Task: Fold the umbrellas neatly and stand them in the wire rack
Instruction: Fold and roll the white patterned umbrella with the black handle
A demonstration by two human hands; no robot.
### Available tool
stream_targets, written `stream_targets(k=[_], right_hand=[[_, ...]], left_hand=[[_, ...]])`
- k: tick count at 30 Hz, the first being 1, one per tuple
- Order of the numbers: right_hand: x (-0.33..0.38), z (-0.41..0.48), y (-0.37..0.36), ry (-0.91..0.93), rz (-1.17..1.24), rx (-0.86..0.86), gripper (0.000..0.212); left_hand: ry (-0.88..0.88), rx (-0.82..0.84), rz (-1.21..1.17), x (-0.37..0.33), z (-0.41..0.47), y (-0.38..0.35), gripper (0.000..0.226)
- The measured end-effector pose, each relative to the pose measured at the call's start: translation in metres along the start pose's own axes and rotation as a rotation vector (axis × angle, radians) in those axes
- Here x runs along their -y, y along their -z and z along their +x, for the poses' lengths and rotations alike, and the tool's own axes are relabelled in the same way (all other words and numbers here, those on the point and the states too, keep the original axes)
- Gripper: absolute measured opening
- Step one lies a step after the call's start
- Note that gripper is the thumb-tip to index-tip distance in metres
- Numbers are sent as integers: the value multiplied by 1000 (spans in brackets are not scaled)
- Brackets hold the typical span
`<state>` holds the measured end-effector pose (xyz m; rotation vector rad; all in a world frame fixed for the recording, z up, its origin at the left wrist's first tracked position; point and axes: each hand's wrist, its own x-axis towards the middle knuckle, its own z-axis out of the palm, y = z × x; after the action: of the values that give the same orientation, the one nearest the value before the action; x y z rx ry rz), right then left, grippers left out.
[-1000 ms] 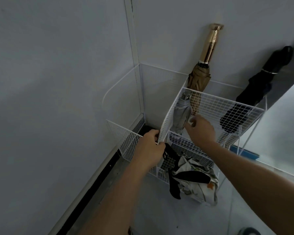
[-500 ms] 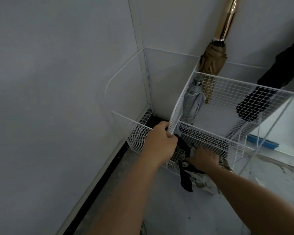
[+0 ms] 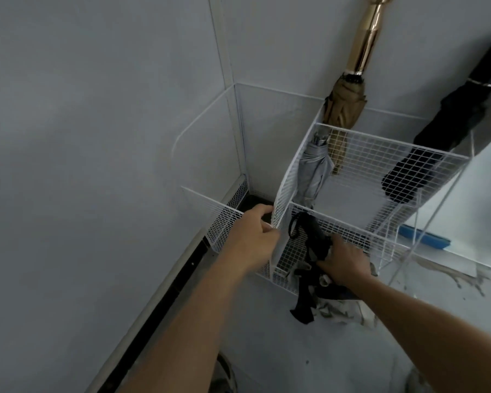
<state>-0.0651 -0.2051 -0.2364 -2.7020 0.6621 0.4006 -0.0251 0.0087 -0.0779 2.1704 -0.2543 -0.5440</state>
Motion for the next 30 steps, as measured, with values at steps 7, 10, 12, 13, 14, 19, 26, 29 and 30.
stream_targets(k=[7, 10, 12, 13, 14, 19, 26, 29, 30], right_hand=[[5, -47, 80, 63, 387, -111, 54], [10, -80, 123, 91, 628, -158, 51], [10, -109, 150, 105, 845, -192, 39], [13, -123, 162, 120, 977, -191, 33], [14, -138, 173, 145, 1081, -195, 27], [18, -187, 190, 188, 1273, -238, 15], [10, -215, 178, 158, 1511, 9, 56], [3, -227, 180, 97, 1495, -119, 59], [2, -230, 180, 61, 1485, -146, 60]], left_hand=[[-8, -119, 33, -1, -23, 10, 39], [-8, -154, 9, -2, -38, 11, 34], [-6, -50, -37, -5, -49, 8, 35], [22, 17, -108, -7, -56, 5, 34], [83, 93, -226, -8, -62, 2, 33], [380, 327, -850, -16, -83, -14, 54], [299, 46, -1132, -4, -102, -19, 36], [322, -80, -1127, -4, -112, -16, 32], [336, -113, -1113, -2, -114, -19, 32]])
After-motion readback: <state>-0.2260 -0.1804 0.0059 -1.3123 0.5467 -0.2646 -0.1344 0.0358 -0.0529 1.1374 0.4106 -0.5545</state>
